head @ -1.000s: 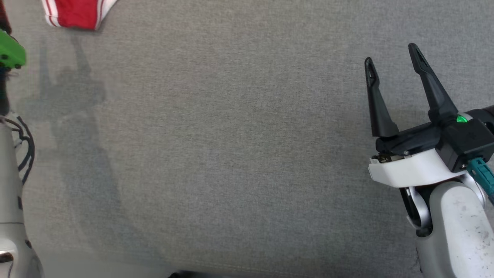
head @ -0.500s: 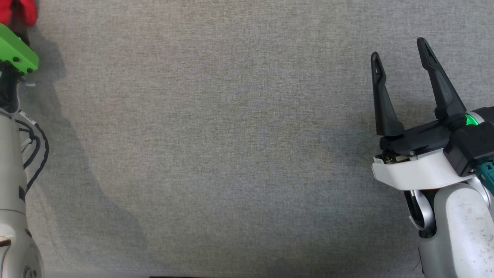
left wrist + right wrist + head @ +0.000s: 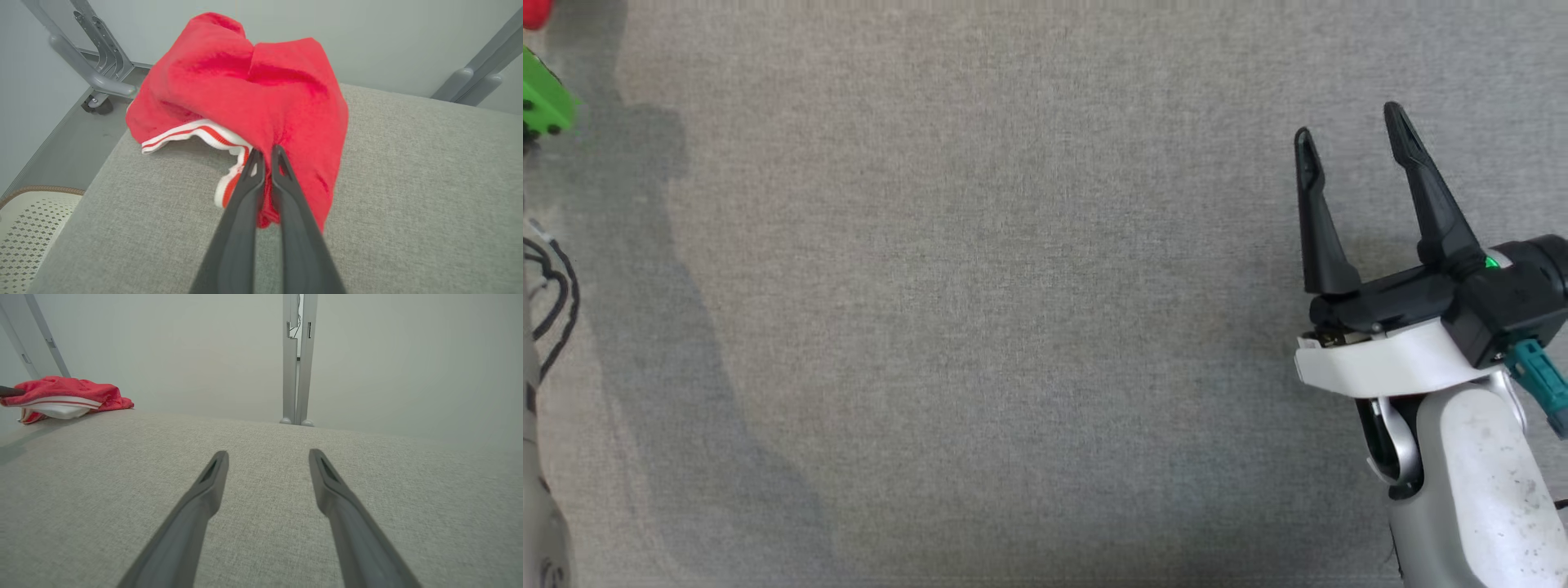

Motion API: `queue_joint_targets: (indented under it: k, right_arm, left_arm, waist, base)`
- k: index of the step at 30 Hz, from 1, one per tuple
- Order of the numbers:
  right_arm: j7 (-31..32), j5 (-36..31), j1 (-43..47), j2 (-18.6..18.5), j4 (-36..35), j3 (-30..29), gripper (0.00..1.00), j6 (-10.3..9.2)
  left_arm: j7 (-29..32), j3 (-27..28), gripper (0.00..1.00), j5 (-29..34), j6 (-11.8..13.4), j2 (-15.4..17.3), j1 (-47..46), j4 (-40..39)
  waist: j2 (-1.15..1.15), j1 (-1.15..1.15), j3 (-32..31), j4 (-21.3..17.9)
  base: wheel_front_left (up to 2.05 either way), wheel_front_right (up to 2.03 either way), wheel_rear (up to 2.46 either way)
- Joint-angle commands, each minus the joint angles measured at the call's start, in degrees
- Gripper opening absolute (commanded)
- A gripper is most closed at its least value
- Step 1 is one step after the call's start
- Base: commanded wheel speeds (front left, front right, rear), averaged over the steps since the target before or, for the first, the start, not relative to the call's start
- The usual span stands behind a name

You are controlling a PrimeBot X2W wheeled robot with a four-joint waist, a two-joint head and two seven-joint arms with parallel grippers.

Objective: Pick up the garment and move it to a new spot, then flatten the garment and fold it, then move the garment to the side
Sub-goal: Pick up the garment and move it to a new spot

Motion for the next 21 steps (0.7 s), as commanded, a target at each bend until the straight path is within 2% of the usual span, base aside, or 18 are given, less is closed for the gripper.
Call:
queue_joint_targets:
  k: [1, 7, 11, 16, 21]
  right_arm:
    - [-0.8, 0.7, -0.3, 0.0, 1.2, -0.2, 1.00, -0.09]
    - [-3.1, 5.1, 1.5, 0.1, 6.7, -0.9, 1.00, -0.09]
    - [-4.1, 7.7, 3.1, 0.1, 10.2, -1.7, 1.00, -0.09]
    - [-4.5, 10.1, 5.7, 0.1, 13.3, -2.7, 1.00, -0.09]
    - [-4.5, 11.3, 8.1, 0.1, 13.5, -3.6, 1.00, -0.09]
  left_arm:
    - [-0.2, -0.7, 0.00, 0.8, -0.1, 0.9, -0.9, -0.8]
    - [1.8, -5.1, 0.00, 3.4, -0.3, 3.0, -2.0, -5.6]
    - [4.3, -8.6, 0.00, 4.5, -0.4, 2.6, -2.8, -10.0]
    - [8.5, -14.3, 0.00, 2.8, -0.4, -0.2, -4.0, -16.8]
    - [11.7, -18.3, 0.00, -2.1, -0.4, -3.9, -4.7, -24.1]
  waist:
    - [0.00, 0.00, -4.6, -1.3]
    - [0.00, 0.00, -12.9, -4.3]
    - [0.00, 0.00, -18.5, -7.0]
    - [0.00, 0.00, -24.3, -10.8]
    - [0.00, 0.00, -27.1, -14.0]
  base:
    - [0.00, 0.00, 0.00]
    - [0.00, 0.00, 0.00]
    - [0.00, 0.00, 0.00]
    - [0.00, 0.00, 0.00]
    - [0.00, 0.00, 0.00]
